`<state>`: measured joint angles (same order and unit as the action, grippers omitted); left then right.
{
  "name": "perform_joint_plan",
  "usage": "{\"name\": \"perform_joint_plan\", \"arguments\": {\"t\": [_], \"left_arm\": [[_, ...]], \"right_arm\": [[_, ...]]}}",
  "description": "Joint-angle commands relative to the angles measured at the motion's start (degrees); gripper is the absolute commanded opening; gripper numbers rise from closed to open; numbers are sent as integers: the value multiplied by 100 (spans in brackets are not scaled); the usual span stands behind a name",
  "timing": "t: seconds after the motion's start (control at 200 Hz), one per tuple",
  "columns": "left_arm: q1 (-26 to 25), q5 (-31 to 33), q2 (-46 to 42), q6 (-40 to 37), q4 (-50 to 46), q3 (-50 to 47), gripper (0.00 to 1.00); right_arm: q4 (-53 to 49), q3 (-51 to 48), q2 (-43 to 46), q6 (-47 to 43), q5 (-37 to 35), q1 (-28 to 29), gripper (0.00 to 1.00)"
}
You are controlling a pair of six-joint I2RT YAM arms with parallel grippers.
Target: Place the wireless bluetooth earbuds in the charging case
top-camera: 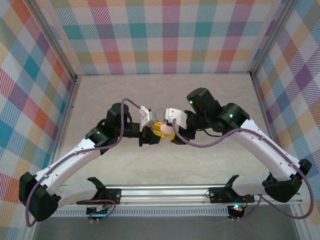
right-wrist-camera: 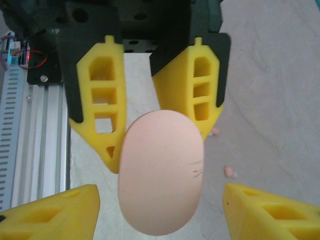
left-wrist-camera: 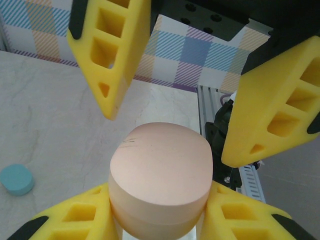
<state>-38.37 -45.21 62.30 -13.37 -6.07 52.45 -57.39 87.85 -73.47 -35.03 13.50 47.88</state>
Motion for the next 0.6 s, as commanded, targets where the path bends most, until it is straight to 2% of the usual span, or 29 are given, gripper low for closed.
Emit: {"name": "perform_joint_plan", "arguments": {"t": [0.0, 0.335, 0.51, 0.595], "left_arm": [[-4, -181, 17, -55, 114, 106, 29], [-4, -203, -12, -52, 83, 113, 29], [-9, -201, 7, -44, 77, 109, 29], [-13, -221, 0, -42, 94, 97, 29]], "right_arm": [[175, 168, -82, 162, -127, 29, 66], [-69, 227, -260, 198, 162, 29, 71], [-200, 419, -367, 309, 50, 25, 54], [-279, 469, -409, 337, 3, 20, 51]]}}
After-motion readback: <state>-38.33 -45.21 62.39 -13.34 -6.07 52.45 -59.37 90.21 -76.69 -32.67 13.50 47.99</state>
